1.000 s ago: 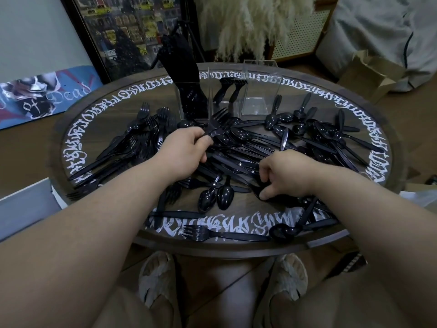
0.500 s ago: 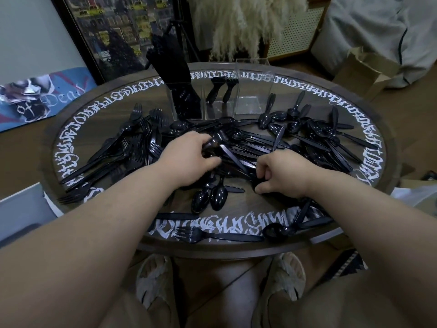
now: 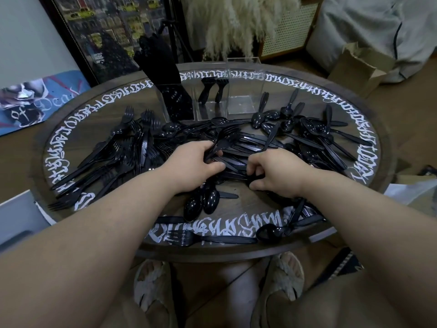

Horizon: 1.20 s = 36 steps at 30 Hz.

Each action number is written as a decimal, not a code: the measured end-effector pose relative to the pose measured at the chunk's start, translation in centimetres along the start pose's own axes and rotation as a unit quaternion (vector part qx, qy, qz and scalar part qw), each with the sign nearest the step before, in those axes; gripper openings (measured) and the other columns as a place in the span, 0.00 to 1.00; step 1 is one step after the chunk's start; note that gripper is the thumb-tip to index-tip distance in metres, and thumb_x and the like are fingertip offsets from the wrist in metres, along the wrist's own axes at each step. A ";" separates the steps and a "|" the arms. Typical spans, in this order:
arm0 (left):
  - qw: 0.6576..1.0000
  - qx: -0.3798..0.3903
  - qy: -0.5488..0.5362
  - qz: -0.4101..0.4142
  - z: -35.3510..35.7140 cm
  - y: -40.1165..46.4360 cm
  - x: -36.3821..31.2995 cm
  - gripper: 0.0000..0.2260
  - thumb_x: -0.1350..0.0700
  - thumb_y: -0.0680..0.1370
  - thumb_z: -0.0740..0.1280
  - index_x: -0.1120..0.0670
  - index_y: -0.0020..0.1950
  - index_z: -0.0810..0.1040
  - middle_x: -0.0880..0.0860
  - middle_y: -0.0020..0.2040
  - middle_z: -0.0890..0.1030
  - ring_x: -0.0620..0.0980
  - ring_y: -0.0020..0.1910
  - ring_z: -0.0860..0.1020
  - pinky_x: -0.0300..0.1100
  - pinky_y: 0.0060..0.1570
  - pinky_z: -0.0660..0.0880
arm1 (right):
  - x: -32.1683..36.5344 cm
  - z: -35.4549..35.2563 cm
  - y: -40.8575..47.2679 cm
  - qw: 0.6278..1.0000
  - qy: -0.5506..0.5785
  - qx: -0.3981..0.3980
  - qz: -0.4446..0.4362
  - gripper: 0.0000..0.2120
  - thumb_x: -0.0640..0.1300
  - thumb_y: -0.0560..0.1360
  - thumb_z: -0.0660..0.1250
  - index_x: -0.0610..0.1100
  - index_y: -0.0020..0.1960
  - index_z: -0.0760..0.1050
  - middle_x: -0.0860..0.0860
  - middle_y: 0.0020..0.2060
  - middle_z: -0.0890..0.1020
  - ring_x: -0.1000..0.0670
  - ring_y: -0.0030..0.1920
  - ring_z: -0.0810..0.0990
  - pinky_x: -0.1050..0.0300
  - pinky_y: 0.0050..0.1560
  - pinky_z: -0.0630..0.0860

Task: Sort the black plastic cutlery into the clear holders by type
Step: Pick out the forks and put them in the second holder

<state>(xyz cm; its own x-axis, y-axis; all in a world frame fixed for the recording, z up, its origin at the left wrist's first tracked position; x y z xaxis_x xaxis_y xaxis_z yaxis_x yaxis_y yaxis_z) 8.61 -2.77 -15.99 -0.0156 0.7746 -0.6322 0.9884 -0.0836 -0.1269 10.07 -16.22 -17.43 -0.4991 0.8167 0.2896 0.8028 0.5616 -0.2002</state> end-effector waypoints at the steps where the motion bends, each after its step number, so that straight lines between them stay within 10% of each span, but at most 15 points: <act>1: 1.000 0.006 0.009 0.002 0.2 0.0 -0.1 0.09 0.51 0.75 0.71 0.50 0.53 0.78 0.46 0.43 0.81 0.46 0.47 0.79 0.38 0.50 0.72 | 0.0 -0.1 0.0 1.000 0.001 -0.004 0.000 0.11 0.50 0.71 0.73 0.50 0.51 0.76 0.58 0.39 0.74 0.52 0.43 0.73 0.60 0.42 0.68; 13: 1.000 0.003 -0.011 0.017 -1.3 -0.5 -0.4 0.06 0.58 0.74 0.72 0.48 0.45 0.78 0.45 0.36 0.80 0.39 0.34 0.76 0.28 0.36 0.71 | -0.7 -1.6 -0.5 0.991 0.118 -0.048 0.040 0.12 0.50 0.67 0.77 0.49 0.34 0.75 0.55 0.31 0.78 0.55 0.35 0.76 0.64 0.35 0.70; 20: 0.987 -0.119 -0.106 -0.002 -4.8 -0.7 0.7 0.05 0.59 0.74 0.72 0.50 0.40 0.79 0.44 0.35 0.78 0.38 0.33 0.73 0.23 0.34 0.67 | -1.6 -4.1 -1.0 0.954 0.261 -0.137 0.062 0.07 0.43 0.77 0.66 0.48 0.53 0.82 0.59 0.41 0.80 0.66 0.39 0.78 0.78 0.41 0.71; 28: 0.963 -0.142 -0.223 -0.054 -5.3 -0.9 1.8 0.03 0.56 0.75 0.71 0.50 0.42 0.79 0.48 0.37 0.80 0.46 0.37 0.77 0.41 0.41 0.77 | -1.9 -3.5 -0.8 0.836 0.515 -0.149 0.120 0.11 0.34 0.78 0.63 0.38 0.59 0.78 0.46 0.43 0.82 0.50 0.37 0.83 0.54 0.45 0.82; 36: 0.970 -0.141 -0.185 -0.072 -6.4 -0.5 3.0 0.13 0.51 0.83 0.55 0.49 0.44 0.77 0.46 0.37 0.76 0.45 0.31 0.69 0.41 0.35 0.66 | -1.2 -6.4 -1.3 0.931 0.310 -0.178 0.076 0.04 0.42 0.77 0.67 0.50 0.48 0.80 0.50 0.32 0.82 0.54 0.32 0.82 0.64 0.39 0.80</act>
<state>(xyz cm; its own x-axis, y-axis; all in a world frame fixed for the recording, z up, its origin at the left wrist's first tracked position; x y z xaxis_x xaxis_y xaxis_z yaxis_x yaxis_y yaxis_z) 9.04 3.63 -12.91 -0.1590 0.4835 -0.8608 0.9729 0.2251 -0.0533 11.70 -18.78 -11.48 -0.1748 0.5881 0.7897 0.9611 0.2763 0.0070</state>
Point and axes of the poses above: each hand's wrist, its own y-axis towards the middle knuckle, its own z-axis out of the palm, x = y × z, the point moved 10 cm from there along y, towards the middle knuckle
